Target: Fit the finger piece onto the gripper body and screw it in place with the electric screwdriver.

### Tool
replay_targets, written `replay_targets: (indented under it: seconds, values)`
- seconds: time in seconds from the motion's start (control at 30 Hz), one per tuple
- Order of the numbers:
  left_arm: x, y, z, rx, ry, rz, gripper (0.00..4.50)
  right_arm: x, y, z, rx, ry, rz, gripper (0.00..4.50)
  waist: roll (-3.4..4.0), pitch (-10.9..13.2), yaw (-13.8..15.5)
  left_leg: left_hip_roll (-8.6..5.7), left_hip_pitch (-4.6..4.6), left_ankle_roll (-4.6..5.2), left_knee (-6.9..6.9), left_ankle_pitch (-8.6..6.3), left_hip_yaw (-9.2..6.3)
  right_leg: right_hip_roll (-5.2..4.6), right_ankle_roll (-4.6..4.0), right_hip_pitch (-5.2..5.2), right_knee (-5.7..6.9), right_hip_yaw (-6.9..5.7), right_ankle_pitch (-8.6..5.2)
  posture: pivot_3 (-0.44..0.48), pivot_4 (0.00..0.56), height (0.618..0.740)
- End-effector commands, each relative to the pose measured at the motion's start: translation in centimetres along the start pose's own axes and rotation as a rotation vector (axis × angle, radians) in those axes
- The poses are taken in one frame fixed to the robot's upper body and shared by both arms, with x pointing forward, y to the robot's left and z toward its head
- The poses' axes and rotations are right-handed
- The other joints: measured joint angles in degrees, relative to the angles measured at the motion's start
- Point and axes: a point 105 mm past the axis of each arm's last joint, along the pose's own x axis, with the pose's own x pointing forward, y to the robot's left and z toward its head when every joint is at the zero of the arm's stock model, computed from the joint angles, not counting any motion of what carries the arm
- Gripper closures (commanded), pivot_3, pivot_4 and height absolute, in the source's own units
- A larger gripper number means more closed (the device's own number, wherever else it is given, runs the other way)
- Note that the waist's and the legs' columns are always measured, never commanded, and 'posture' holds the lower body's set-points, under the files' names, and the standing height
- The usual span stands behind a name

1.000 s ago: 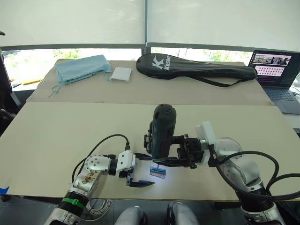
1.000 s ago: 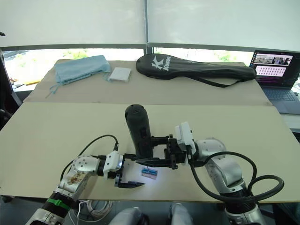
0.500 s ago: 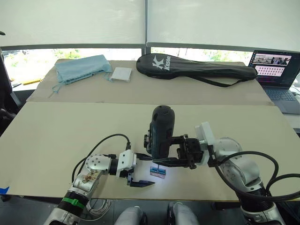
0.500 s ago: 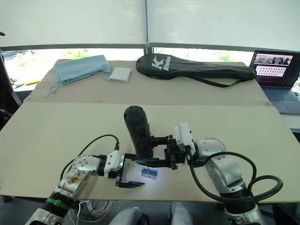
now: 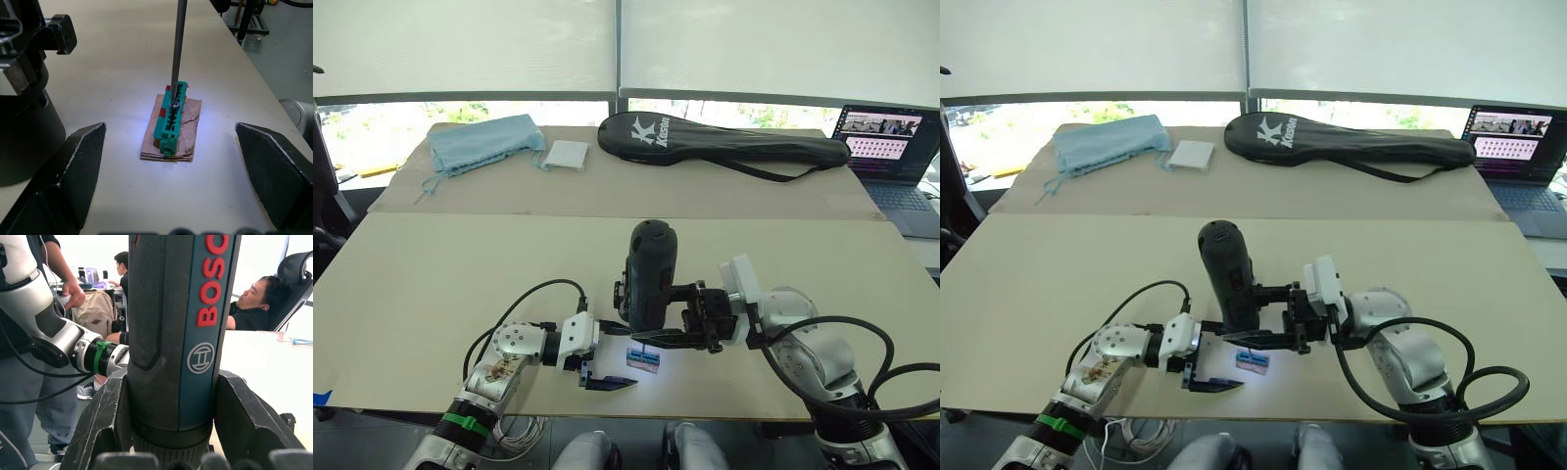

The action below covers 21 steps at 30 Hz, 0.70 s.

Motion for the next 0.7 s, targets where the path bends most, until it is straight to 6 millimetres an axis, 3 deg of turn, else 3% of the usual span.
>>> replay_targets:
  seconds: [0.03, 0.7]
  values:
    - [0.98, -1.35, -1.40, -0.063, 0.029, -0.042, 0.04, 0.28, 0.21, 1.23, -0.055, -0.032, 0.015, 2.58, 0.00, 0.00, 0.00, 0.00, 0.00, 0.00, 0.00, 0.00, 0.00, 0.00, 0.00, 0.00, 0.00, 0.00, 0.00, 0.000, 0.150, 0.740]
    - [0.93, -1.52, -1.97, -0.072, 0.033, -0.039, 0.04, 0.49, 0.45, 1.25, -0.046, -0.042, 0.021, 2.58, 0.00, 0.00, -0.01, 0.00, 0.00, 0.00, 0.00, 0.00, 0.00, 0.00, 0.00, 0.00, 0.00, 0.00, 0.00, 0.000, 0.150, 0.740]
